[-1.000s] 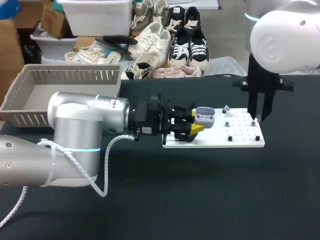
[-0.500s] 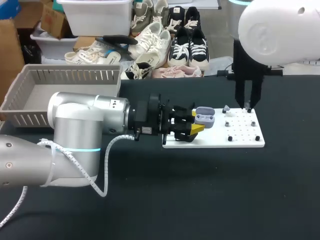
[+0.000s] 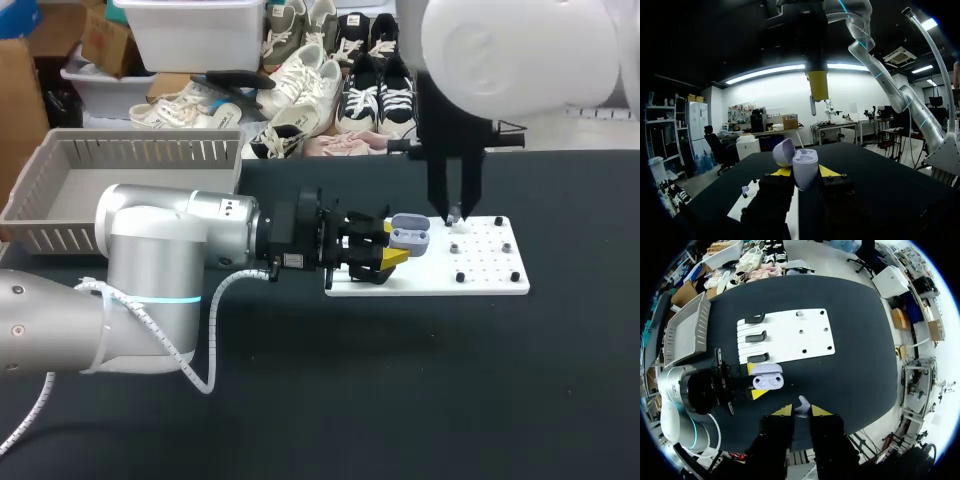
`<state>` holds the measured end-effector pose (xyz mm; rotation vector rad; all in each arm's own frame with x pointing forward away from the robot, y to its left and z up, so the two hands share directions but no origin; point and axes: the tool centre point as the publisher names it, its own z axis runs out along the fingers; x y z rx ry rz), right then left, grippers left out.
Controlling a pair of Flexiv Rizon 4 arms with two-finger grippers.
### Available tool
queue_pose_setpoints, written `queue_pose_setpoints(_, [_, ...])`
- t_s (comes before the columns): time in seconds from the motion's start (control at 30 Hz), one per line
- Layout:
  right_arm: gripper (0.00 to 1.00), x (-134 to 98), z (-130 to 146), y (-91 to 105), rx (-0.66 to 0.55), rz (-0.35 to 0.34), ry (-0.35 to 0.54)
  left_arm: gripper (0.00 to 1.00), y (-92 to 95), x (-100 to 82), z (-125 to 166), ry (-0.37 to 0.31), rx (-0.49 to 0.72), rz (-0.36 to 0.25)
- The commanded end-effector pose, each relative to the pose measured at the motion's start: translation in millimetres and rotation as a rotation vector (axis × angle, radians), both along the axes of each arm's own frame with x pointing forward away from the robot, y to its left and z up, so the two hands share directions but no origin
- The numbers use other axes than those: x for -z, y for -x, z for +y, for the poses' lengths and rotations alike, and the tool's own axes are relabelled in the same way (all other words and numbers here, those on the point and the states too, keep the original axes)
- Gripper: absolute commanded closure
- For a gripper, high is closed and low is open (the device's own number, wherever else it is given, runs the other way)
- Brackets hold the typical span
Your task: Pick up each earbud case from the left stands, insert the matching earbuds, close the lid, and place the case in the box.
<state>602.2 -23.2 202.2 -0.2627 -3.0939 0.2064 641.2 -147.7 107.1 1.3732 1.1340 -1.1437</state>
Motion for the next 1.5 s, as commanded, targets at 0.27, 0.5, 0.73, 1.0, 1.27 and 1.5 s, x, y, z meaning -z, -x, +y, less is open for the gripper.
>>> queue_pose_setpoints(0.27, [1.0,8,19,-2.7,-0.03,0.026,-0.009,1.0,1.5,0.3,0,0.001,-0.007,-0.002])
queue_pose_setpoints(0.5, [1.0,14,25,-3.5,-0.041,0.03,-0.034,1.0,1.5,0.3,0,0.001,-0.007,-0.002])
queue_pose_setpoints(0.73, [1.0,20,27,-5.6,-0.026,0.008,-0.073,1.0,1.5,0.3,0,0.001,-0.007,-0.002])
queue_pose_setpoints(1.0, [1.0,23,28,-9.5,-0.02,0.006,-0.088,1.0,1.5,0.3,0,0.001,-0.007,-0.002])
queue_pose_setpoints(1.27, [1.0,27,30,-13.0,-0.023,0.014,-0.096,1.0,1.5,0.3,0,0.001,-0.007,-0.002])
queue_pose_setpoints(1.5, [1.0,30,29,-16.7,-0.019,0.021,-0.099,1.0,1.5,0.3,0,0.001,-0.007,-0.002])
